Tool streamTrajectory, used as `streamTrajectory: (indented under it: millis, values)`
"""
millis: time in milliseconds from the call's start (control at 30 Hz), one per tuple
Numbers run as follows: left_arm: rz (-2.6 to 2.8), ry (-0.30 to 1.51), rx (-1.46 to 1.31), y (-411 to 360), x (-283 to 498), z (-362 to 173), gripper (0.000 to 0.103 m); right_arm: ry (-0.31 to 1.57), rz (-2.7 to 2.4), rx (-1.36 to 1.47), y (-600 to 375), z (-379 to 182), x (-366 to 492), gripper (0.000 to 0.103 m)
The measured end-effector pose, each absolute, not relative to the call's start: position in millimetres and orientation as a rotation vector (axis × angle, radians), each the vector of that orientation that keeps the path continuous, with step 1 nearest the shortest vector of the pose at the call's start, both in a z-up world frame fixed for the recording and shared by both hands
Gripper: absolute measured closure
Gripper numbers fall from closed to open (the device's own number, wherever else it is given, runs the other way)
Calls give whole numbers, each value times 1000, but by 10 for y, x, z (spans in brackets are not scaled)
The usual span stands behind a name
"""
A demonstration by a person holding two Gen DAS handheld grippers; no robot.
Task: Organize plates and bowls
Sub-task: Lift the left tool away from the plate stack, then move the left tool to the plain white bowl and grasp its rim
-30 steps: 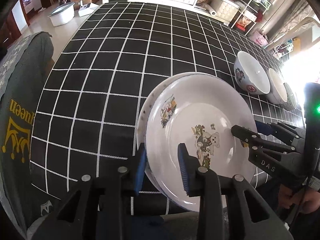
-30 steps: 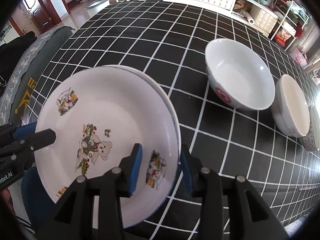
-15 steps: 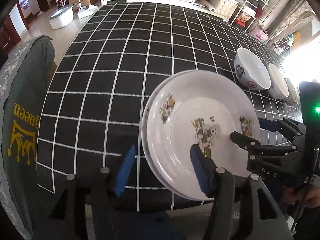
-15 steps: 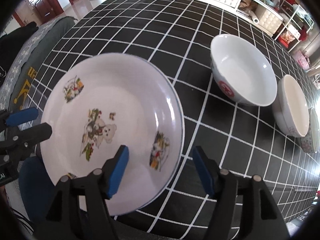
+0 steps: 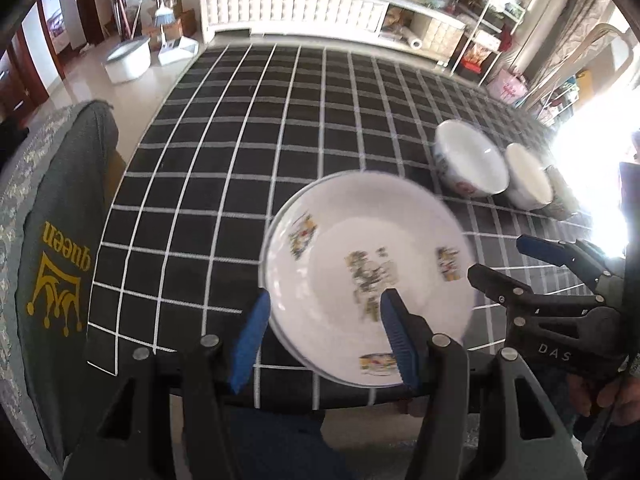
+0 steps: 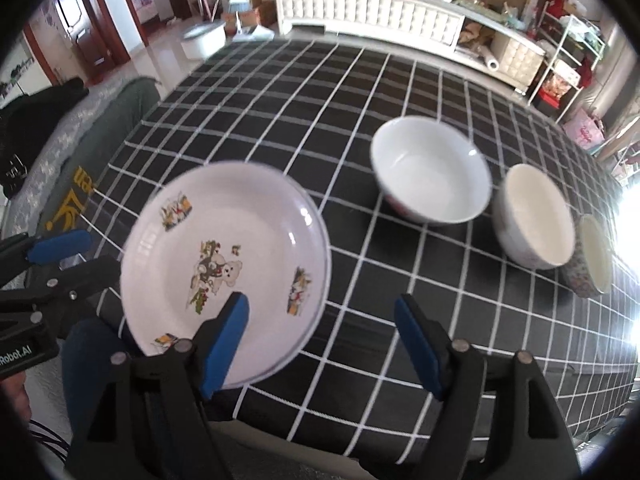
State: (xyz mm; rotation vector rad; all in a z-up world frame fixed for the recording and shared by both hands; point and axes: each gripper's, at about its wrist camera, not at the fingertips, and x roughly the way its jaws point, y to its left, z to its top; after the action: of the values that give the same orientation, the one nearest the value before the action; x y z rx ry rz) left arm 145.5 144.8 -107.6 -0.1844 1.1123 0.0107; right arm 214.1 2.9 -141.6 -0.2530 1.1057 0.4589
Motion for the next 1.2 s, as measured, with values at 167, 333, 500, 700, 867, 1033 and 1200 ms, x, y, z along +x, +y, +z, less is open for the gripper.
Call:
streamTrajectory:
  millis: [167, 333, 500, 700, 867, 1033, 1200]
  values:
    - [-6, 1005, -177, 1215, 1334, -756, 48, 1007, 465, -176, -235, -1070, 1994, 24]
    - [-22, 883, -176, 1001, 1237, -446, 48, 823, 505, -85, -523, -665, 1830, 22]
    - [-42, 795, -140, 779, 1211, -245, 48, 621, 453, -177, -690, -410, 1659, 21]
    - [-111, 742, -86, 468, 1220, -58, 48, 674, 450, -111, -937, -298, 1741, 21]
    - [-131, 722, -39, 269, 1293, 89, 48, 670, 461, -119, -1017, -208, 1808, 13]
    - [-132, 724, -11, 160, 1458, 178, 48, 692, 455, -109, -1065, -164, 1938, 9]
    - [-135, 723, 38, 94, 1668, 228, 40, 709, 429, -112, -1118, -146, 2103, 9]
